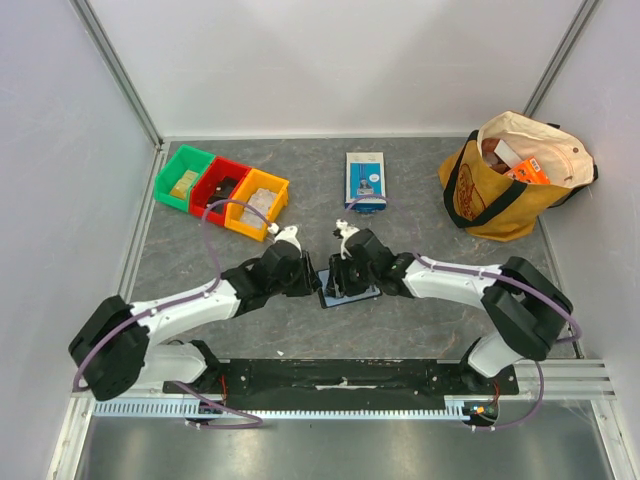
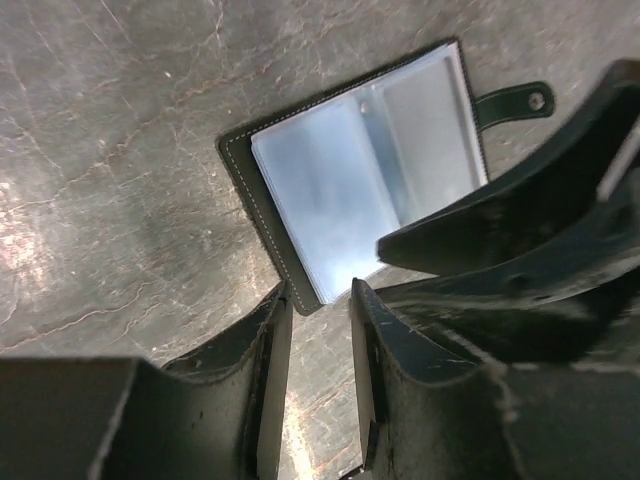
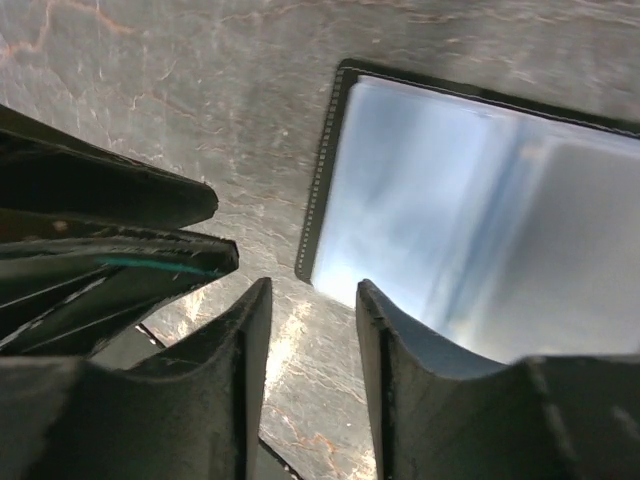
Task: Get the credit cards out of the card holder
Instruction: Remove the credit card from the card holder.
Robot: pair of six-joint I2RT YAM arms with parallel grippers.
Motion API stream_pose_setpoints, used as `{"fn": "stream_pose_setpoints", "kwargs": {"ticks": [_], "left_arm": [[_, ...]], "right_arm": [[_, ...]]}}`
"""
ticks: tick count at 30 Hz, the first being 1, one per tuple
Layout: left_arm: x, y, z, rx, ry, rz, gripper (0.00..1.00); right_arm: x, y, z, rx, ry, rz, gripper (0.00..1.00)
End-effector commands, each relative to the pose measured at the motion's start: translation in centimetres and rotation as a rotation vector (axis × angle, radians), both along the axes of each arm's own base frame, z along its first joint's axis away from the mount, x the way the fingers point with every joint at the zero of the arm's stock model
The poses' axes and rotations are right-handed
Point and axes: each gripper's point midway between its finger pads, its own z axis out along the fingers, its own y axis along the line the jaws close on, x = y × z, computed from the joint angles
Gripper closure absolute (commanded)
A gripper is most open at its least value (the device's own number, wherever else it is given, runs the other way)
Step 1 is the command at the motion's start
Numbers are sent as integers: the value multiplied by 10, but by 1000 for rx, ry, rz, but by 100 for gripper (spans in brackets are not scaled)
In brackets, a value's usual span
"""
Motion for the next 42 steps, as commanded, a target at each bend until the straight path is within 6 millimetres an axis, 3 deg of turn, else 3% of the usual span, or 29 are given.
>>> {"fn": "stream_pose_setpoints", "kwargs": {"ticks": [1,4,8,12,15,26,36,42], "left_arm": [[10,5,28,-60,-78,80,63],[11,0,38,-79,-85,64,63],[15,-9,42,-91,-90,39,63],[19,-23,28,-51,-50,-16,63],[22,-30,16,-20,-26,-42,63],[17,-28,-26,87,54,-80,64],[9,-24,-35,90,87,-85,64],[8,-24,-37,88,96,-86,64]], "right_arm": [[-11,15,3,-57,-26,152,49],[-7,5,6,-98,-62,132,44],[14,-26,24,-181,-188,-19,38],[31,-67,25,-316,-246,-198,29],[29,-79,13,-365,-222,-236,18],[17,-80,-17,-383,-123,-252,25],[10,-78,-28,-379,-79,-243,39],[6,-79,-32,-383,-65,-235,42]]}}
